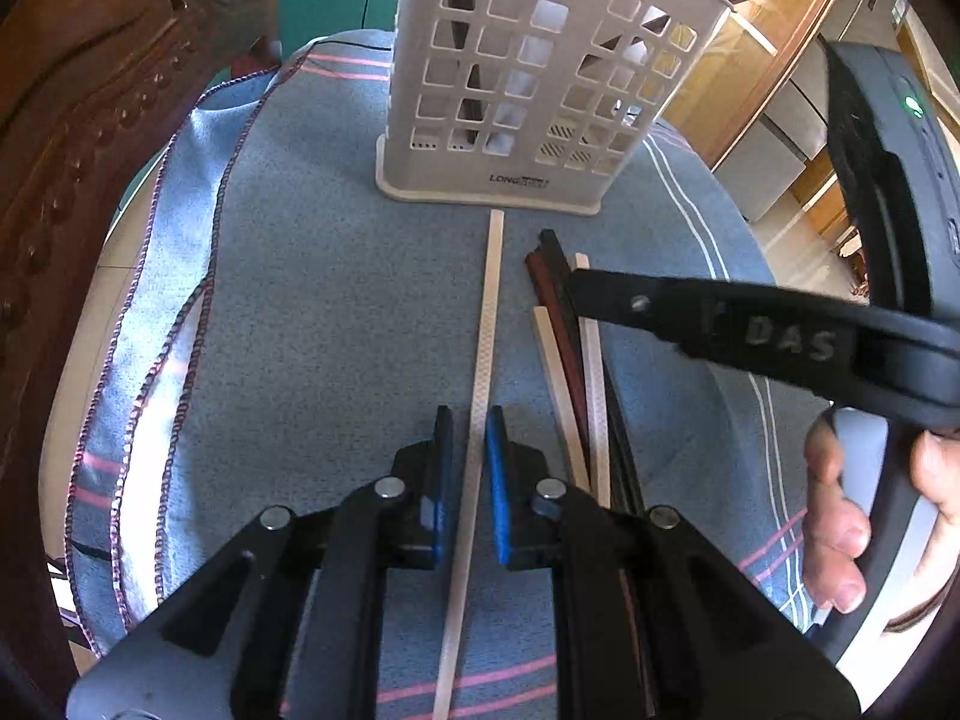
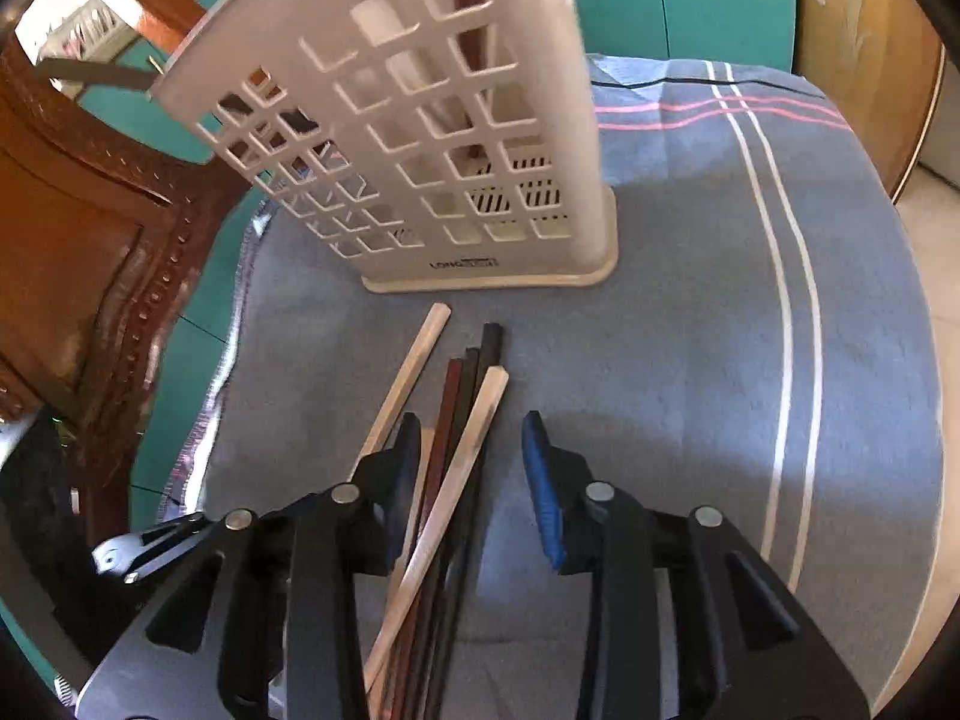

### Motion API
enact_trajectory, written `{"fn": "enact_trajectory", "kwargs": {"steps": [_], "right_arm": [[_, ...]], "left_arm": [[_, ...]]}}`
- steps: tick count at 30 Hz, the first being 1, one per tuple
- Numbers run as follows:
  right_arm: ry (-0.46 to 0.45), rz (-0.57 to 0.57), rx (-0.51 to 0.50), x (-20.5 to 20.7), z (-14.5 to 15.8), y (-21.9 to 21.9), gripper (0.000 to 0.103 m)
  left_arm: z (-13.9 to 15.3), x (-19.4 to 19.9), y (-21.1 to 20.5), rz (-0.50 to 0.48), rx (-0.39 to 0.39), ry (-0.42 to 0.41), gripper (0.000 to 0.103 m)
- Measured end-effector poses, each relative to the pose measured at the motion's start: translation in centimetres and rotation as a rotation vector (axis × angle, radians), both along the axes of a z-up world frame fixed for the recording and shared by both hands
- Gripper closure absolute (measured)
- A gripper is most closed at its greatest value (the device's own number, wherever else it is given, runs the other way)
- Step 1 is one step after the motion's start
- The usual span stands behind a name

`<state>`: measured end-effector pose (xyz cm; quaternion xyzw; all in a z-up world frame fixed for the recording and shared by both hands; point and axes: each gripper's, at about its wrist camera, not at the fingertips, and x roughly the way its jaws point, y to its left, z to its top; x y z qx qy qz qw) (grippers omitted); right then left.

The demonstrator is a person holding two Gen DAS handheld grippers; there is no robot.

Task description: Organize utensils

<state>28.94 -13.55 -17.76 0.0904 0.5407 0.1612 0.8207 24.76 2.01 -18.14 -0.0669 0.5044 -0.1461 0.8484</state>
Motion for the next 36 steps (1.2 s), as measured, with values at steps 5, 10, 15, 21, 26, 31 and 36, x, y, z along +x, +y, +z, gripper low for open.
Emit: {"fn": "enact_trajectory", "kwargs": {"steps": [5,10,15,21,26,31,36], "right_arm": [[0.002,0.029,-0.042,-0.3,-0.5,0.5,0.090],[-0.042,0.036,-0.129,-1.4,0.3,-0.9,0.096],[-0.032,-0.060,-0.133,-1.5,-0.2,-4.6,0.096],[-0.049,-0.085,-0.109,-1.7,-0.6,-5.9,0.090],[-0.080,-0.084,-0.127,-2.9,-0.3,-5.9,0.082],[-0.081,-0.102,-0.113,-3.7,-0.2,-7.1,0.078],[-0.083,-0.104,-0.112,-3.9,-0.1,-7.3,0.078]], "left_arm": [[0.0,0.1,0.2,0.001,-0.011,0.006,0.089],[-0.1,0.3,0.0,-0.005,-0.005,0.006,0.089],[0.0,0.3,-0.4,-0.011,0.010,0.000,0.089],[0.1,0.1,-1.2,-0.018,0.037,-0.008,0.087],[0.1,0.0,-2.2,-0.042,0.062,-0.016,0.094],[-0.1,-0.2,-3.2,-0.074,0.072,-0.021,0.096],[-0.1,-0.3,-3.4,-0.066,0.078,-0.021,0.096]]}}
